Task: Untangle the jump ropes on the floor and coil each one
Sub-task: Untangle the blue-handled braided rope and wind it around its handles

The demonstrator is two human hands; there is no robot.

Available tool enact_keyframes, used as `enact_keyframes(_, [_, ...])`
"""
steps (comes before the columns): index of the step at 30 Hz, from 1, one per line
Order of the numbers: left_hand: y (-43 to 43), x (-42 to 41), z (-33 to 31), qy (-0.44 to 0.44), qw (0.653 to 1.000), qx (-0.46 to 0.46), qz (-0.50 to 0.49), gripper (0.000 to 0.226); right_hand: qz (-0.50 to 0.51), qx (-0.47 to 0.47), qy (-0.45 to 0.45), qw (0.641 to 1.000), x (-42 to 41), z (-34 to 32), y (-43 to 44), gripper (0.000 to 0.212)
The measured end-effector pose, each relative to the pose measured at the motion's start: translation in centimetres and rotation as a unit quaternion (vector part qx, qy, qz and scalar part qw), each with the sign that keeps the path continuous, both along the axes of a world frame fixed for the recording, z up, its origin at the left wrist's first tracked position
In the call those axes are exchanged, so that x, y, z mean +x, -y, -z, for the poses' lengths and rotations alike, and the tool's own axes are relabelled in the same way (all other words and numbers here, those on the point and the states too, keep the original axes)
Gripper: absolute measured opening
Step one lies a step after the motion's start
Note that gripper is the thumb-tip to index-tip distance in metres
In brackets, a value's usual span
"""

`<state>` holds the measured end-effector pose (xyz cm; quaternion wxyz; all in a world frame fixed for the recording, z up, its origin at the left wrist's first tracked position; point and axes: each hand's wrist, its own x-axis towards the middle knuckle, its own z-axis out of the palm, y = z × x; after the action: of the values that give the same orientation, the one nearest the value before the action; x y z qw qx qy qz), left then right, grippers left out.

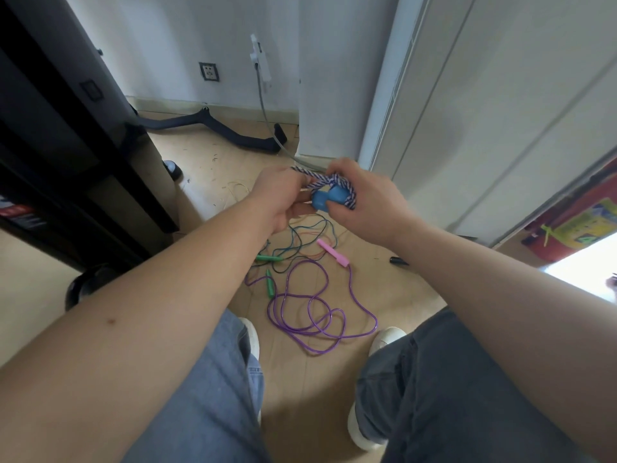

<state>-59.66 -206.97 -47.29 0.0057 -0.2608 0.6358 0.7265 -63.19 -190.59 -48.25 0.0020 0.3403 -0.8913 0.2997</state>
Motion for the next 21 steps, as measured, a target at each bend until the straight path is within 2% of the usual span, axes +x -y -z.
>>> enact_keyframes(5, [-0.3, 0.6, -0.2, -0.015, 0.999, -0.025, 0.03, 0.012, 0.027, -0.016, 0.081, 0.996, 0.7, -0.2, -0.2, 0.028])
enact_keyframes(9, [-0.1, 1.1, -0.2, -0.019, 0.996, -0.055, 0.066, 0.012, 0.024, -0.011, 0.095, 0.995, 0.7, 0.2, 0.2, 0.017])
enact_keyframes(12, [0.2, 0.7, 0.0, -0.031, 0.988, -0.123, 0.086, 0.012, 0.038, -0.02, 0.117, 0.992, -0.4, 0.5, 1.0, 0.008])
enact_keyframes(14, [0.5, 0.1, 0.5, -0.042, 0.978, -0.186, 0.088, 0.011, 0.056, -0.025, 0.132, 0.989, -1.6, 0.6, 1.5, 0.012])
enact_keyframes(18, [1.8, -2.1, 2.3, -0.032, 0.964, -0.241, 0.107, 0.008, 0.059, 0.036, 0.169, 0.983, -4.4, 1.1, 2.0, 0.011])
enact_keyframes(21, [2.9, -4.2, 3.8, -0.013, 0.953, -0.271, 0.138, 0.002, 0.047, 0.078, 0.163, 0.982, -7.1, 2.3, 3.0, 0.01])
